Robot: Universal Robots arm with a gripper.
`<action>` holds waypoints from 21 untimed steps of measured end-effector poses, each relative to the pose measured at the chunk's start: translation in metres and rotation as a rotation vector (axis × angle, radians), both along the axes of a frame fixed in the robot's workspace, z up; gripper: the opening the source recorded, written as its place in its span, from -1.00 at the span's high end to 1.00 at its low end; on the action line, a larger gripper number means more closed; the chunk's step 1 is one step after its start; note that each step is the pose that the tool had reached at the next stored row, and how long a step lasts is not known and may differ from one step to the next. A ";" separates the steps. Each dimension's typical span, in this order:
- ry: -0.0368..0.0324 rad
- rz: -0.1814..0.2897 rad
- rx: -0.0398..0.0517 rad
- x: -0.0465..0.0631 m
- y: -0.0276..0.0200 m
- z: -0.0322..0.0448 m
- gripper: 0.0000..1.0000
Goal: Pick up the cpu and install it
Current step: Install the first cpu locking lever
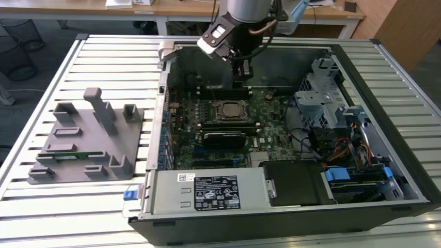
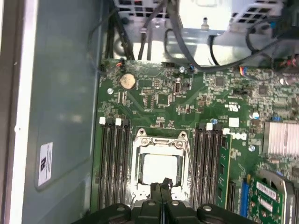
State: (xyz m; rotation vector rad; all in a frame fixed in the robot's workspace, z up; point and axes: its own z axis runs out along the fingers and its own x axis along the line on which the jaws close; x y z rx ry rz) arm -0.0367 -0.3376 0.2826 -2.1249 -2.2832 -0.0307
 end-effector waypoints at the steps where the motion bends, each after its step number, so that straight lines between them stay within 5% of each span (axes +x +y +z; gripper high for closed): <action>1: 0.0001 0.018 -0.0001 0.000 0.0000 0.0000 0.79; 21: 0.0001 0.389 -0.0009 0.000 0.0000 -0.0047 0.79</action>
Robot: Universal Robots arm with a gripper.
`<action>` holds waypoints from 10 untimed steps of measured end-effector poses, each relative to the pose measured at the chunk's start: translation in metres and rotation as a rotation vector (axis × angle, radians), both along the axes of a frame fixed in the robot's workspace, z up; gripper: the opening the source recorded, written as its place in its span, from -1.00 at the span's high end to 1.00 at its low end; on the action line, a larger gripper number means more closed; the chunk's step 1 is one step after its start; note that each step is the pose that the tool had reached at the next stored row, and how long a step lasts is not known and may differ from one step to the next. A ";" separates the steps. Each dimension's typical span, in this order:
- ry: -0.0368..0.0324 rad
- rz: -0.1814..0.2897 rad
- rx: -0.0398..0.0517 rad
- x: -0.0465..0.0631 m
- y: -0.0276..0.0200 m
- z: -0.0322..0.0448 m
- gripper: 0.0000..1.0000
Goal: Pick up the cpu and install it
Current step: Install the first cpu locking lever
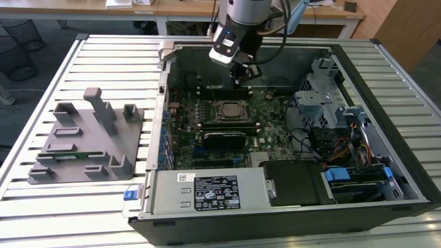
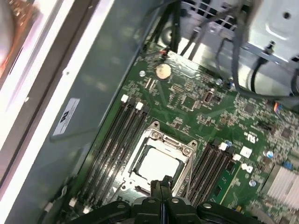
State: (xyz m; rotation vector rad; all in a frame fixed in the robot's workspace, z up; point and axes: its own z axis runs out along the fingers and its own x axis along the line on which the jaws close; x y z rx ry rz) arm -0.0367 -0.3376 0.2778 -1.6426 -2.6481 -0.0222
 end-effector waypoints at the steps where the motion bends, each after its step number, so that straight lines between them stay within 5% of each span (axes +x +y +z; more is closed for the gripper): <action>1: 0.0000 0.019 0.0000 0.000 0.0000 -0.0003 0.79; 10: 0.0000 0.182 0.0000 0.000 0.0000 -0.0017 0.79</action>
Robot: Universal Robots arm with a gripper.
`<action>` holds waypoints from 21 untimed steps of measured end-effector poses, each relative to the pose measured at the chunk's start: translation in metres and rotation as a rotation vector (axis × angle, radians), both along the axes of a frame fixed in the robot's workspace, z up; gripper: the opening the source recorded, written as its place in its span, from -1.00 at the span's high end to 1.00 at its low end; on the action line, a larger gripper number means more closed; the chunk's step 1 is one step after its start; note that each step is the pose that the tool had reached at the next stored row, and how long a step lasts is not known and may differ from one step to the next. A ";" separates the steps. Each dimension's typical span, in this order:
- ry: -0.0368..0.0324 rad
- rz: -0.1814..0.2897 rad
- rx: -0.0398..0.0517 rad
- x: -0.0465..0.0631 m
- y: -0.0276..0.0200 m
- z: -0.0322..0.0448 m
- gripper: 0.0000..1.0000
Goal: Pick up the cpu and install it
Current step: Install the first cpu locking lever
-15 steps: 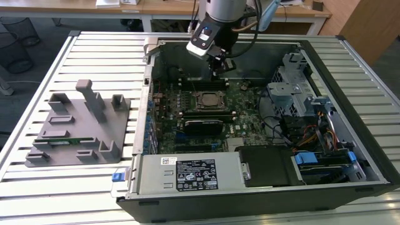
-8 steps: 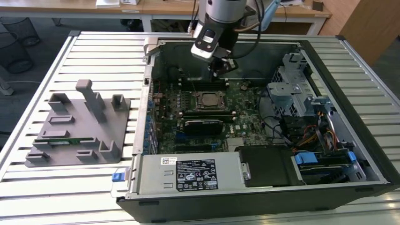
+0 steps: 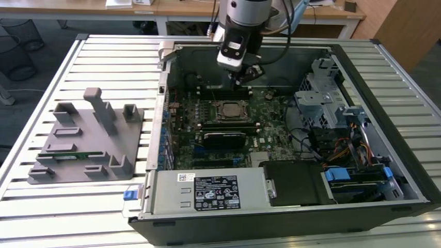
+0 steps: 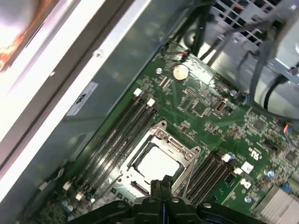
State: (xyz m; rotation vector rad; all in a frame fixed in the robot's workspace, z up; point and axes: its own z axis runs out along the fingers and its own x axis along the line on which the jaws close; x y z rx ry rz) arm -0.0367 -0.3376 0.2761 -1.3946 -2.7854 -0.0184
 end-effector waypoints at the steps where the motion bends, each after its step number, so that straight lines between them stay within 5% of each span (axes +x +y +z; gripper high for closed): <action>1: 0.0000 0.019 -0.0001 0.000 0.0000 -0.0001 0.79; 21: 0.0000 0.383 0.0000 0.000 0.0000 -0.0033 0.79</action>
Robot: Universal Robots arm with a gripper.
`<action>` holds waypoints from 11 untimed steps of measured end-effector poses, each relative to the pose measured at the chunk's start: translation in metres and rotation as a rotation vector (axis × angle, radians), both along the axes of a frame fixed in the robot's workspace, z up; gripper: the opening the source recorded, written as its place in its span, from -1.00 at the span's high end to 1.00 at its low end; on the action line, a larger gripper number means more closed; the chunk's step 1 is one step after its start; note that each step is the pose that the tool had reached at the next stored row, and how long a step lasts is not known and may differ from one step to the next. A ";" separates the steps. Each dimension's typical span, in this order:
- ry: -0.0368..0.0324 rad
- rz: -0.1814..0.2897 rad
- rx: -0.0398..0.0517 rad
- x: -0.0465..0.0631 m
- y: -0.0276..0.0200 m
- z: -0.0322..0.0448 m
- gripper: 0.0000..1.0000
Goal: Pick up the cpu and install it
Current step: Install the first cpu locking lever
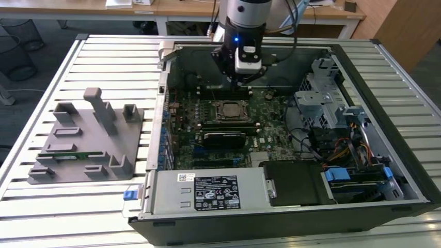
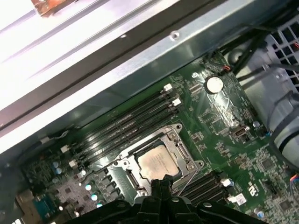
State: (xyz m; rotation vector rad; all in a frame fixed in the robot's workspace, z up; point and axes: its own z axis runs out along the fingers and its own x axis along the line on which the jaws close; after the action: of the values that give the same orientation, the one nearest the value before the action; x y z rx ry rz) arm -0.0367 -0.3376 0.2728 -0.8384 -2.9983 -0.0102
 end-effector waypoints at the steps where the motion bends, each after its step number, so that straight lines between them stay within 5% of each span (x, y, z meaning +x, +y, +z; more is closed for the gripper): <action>1: 0.0000 0.018 0.0000 0.000 0.0000 -0.0002 0.79; 11: -0.0001 0.196 -0.0005 0.000 0.0000 -0.0018 0.79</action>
State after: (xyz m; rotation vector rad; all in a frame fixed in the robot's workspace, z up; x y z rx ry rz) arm -0.0368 -0.3376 0.2710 -0.5407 -3.0657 -0.0051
